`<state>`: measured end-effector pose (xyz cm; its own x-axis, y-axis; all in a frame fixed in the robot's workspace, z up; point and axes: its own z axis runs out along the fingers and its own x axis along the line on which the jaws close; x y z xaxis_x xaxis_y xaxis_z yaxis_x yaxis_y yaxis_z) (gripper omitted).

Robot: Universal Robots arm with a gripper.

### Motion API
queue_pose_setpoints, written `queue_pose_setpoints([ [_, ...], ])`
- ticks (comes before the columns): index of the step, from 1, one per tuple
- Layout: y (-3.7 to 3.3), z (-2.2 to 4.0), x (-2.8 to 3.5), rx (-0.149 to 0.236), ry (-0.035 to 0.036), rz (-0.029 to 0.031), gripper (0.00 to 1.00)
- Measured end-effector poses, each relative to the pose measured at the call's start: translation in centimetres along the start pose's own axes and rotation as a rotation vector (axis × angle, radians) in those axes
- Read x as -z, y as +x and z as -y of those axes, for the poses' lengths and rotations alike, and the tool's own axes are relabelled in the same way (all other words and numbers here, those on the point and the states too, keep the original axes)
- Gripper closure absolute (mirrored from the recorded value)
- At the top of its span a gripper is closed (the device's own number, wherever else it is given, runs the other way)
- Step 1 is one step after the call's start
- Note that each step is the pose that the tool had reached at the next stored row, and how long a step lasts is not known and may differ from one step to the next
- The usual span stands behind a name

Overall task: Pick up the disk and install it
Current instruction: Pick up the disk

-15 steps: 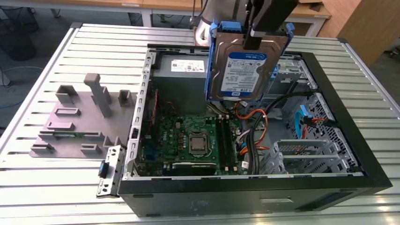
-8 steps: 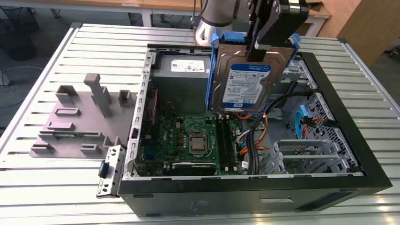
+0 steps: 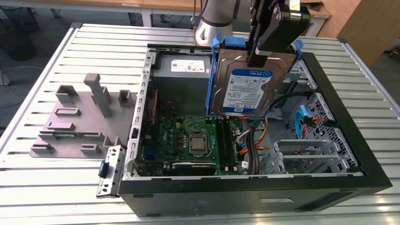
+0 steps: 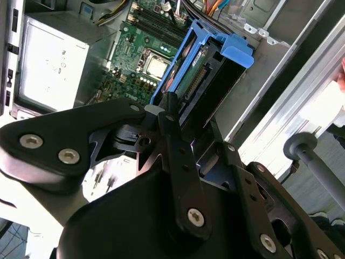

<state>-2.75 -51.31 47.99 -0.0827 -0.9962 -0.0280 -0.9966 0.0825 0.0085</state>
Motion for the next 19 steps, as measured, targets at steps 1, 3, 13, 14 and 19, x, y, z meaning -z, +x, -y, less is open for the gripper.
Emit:
queue_pose_setpoints([
  [1, 0.00, 0.00, 0.00, 0.000, 0.0000, 0.0000, 0.65],
  [3, 0.00, 0.01, 0.00, 0.000, 0.0000, -0.0002, 0.65],
  [13, 0.21, 0.05, -0.02, 0.000, -0.0109, -0.0010, 0.65],
  [14, 0.35, 0.06, -0.02, 0.000, -0.0109, -0.0010, 0.65],
  [19, 1.33, 0.15, -0.01, 0.000, -0.0109, -0.0011, 0.65],
])
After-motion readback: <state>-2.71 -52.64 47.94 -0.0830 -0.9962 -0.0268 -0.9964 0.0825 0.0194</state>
